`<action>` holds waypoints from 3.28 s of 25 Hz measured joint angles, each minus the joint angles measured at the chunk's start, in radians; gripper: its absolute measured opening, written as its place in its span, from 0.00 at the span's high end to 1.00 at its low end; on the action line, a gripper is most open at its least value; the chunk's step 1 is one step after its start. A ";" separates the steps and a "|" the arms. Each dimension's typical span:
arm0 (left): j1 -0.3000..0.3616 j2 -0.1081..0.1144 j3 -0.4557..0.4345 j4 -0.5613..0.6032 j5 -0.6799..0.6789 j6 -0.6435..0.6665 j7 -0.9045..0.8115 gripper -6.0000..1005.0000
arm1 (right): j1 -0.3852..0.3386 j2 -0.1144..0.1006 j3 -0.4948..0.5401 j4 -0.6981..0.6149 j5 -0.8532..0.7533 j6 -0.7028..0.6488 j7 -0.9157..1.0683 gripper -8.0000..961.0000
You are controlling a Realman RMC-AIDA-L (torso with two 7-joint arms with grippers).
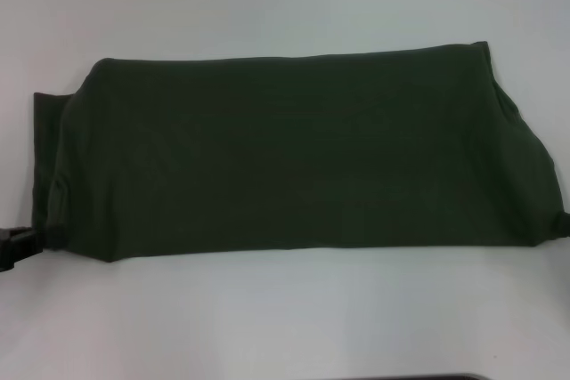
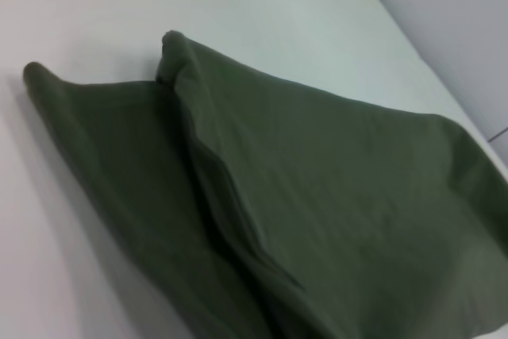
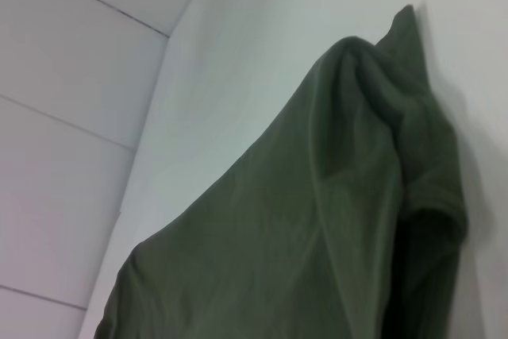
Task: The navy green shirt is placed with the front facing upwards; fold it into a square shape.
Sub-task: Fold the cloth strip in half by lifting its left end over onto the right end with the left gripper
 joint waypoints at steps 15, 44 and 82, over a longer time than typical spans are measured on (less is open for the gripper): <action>-0.016 0.006 0.003 -0.038 0.071 -0.124 -0.038 0.97 | -0.036 -0.013 0.060 -0.003 0.000 0.052 0.009 0.98; -0.025 0.014 -0.002 -0.037 0.074 -0.118 -0.047 0.95 | -0.018 -0.016 0.084 -0.005 0.000 0.076 0.028 0.94; -0.121 0.043 -0.134 -0.064 -0.123 -0.118 -0.044 0.30 | 0.168 -0.035 0.178 -0.022 0.007 -0.074 -0.027 0.27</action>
